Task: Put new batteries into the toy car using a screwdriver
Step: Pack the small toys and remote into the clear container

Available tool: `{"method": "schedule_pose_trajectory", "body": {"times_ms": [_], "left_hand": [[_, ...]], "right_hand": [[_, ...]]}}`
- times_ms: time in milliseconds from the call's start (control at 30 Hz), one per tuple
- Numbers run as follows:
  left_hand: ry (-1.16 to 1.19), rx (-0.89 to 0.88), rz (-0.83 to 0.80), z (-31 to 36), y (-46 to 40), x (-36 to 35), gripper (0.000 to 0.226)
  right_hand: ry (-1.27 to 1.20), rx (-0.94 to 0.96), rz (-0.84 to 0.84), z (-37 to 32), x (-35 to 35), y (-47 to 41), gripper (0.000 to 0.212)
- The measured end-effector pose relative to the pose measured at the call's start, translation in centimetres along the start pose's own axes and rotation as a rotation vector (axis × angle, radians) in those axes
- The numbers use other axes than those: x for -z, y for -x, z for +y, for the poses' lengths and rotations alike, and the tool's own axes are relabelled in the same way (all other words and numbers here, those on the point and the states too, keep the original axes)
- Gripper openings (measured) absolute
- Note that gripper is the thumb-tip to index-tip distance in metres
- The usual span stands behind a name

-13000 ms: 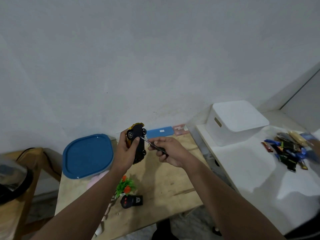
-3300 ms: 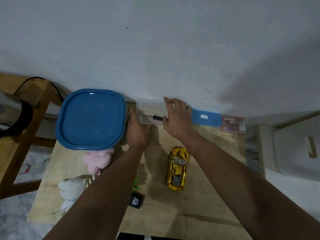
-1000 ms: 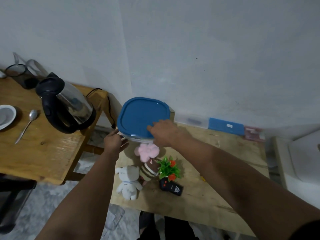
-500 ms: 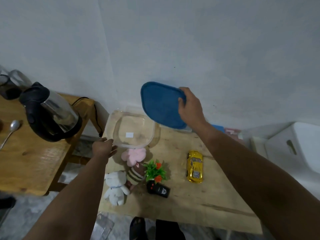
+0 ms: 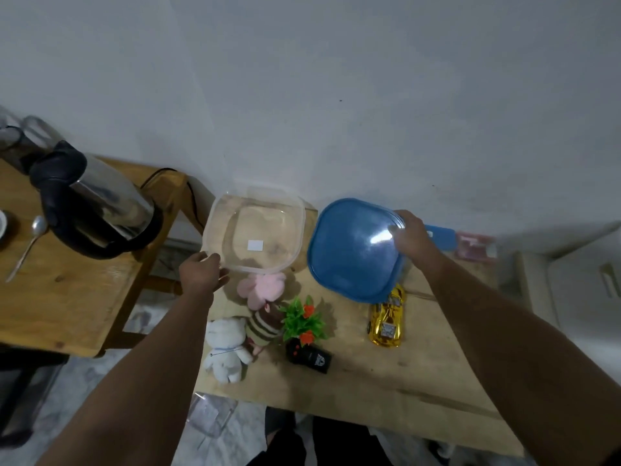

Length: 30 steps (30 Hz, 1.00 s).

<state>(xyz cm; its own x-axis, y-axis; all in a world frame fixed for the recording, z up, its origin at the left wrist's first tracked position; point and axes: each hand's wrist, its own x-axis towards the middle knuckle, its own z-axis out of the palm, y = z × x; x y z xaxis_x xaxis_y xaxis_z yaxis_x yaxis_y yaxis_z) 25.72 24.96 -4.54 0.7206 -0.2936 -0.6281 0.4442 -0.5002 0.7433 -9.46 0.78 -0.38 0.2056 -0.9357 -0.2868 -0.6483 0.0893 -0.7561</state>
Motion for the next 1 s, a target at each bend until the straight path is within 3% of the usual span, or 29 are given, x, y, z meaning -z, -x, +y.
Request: {"method": "schedule_pose_trajectory", "body": {"times_ms": [233, 300, 433, 500, 567, 667, 833, 1000], "left_hand": [[-0.031, -0.012, -0.03, 0.6, 1.0, 0.4, 0.042], [-0.092, -0.024, -0.007, 0.6, 1.5, 0.9, 0.038], [-0.627, -0.274, 0.046, -0.5, 2.9, 3.3, 0.036], [-0.878, -0.4, -0.052, -1.6, 3.8, 4.8, 0.039], [-1.057, -0.419, -0.157, -2.6, 4.6, 5.9, 0.05], [-1.248, -0.403, -0.272, -4.2, 5.2, 7.3, 0.071], [-1.3, -0.36, -0.379, -6.2, 6.0, 8.3, 0.095], [-1.28, -0.393, -0.367, -8.0, 6.4, 8.5, 0.083]], "right_hand": [[0.294, 0.054, 0.049, -1.2, -3.3, -0.6, 0.059], [0.361, 0.182, 0.035, -2.6, -4.1, 0.6, 0.057], [0.36, 0.519, -0.222, -6.7, -6.6, 5.3, 0.033], [0.454, 0.617, -0.385, -8.6, -8.7, 8.4, 0.028], [0.573, 0.681, -0.522, -9.9, -11.3, 11.1, 0.03], [0.847, 0.716, -0.642, -10.5, -15.6, 14.3, 0.044], [1.216, 0.708, -0.61, -9.4, -20.3, 17.5, 0.056], [1.358, 0.631, -0.606, -8.4, -21.8, 17.6, 0.048]]}}
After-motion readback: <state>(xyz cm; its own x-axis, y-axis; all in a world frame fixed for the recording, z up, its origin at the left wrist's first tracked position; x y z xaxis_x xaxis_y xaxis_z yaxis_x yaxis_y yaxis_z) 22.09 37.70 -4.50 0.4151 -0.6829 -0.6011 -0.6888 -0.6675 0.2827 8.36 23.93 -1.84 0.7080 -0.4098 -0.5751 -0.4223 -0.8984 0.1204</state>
